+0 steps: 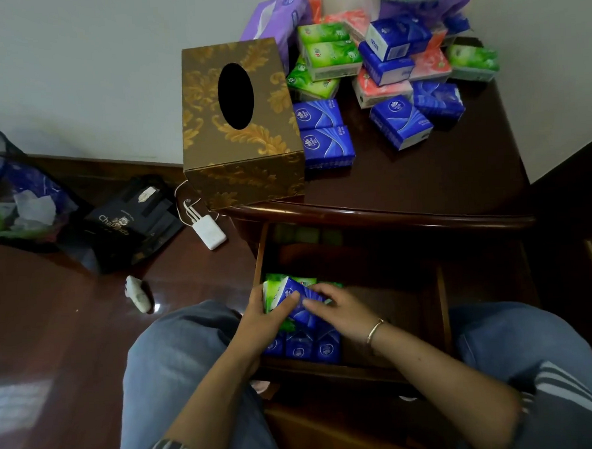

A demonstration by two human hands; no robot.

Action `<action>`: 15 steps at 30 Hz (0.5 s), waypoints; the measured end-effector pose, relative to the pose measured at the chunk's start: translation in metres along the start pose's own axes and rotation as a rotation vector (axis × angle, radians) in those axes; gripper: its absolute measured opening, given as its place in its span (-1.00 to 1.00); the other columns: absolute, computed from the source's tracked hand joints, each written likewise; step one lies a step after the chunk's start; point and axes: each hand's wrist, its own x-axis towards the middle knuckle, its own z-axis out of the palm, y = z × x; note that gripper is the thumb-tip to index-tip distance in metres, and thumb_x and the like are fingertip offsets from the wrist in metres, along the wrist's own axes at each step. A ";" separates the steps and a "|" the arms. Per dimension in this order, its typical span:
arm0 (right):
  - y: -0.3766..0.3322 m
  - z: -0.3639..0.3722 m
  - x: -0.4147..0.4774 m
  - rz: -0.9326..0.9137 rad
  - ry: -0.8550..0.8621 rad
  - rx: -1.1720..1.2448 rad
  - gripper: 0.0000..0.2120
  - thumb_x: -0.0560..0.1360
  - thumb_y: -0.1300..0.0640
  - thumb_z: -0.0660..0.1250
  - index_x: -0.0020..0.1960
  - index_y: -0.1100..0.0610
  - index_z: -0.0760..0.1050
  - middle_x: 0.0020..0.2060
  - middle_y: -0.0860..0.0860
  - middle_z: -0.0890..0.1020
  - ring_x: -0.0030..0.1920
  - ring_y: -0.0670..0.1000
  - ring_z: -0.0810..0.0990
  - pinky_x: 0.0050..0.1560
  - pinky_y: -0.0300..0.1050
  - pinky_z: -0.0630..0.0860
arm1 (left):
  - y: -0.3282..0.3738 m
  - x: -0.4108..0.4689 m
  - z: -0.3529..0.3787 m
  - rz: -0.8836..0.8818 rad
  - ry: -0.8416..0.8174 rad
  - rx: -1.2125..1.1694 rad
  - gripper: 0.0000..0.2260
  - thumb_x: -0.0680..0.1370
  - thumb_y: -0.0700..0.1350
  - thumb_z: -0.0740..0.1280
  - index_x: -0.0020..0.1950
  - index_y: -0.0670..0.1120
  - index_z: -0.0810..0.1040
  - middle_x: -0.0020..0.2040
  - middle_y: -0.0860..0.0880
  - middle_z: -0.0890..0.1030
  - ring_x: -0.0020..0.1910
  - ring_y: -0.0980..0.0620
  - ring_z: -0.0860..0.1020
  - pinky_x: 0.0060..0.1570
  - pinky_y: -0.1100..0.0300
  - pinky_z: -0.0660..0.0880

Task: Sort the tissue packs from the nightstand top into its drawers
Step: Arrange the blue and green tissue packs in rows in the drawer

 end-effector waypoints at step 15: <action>0.050 -0.016 -0.012 0.549 0.048 -0.103 -0.73 0.44 -0.03 0.40 -0.02 0.15 0.50 -0.13 0.06 0.64 -0.33 -0.08 0.63 -0.30 -0.18 0.43 | -0.008 0.009 -0.009 -0.006 0.203 -0.008 -0.76 0.61 0.09 0.21 0.17 -0.02 0.44 0.01 -0.05 0.62 -0.06 -0.01 0.63 -0.19 0.13 0.54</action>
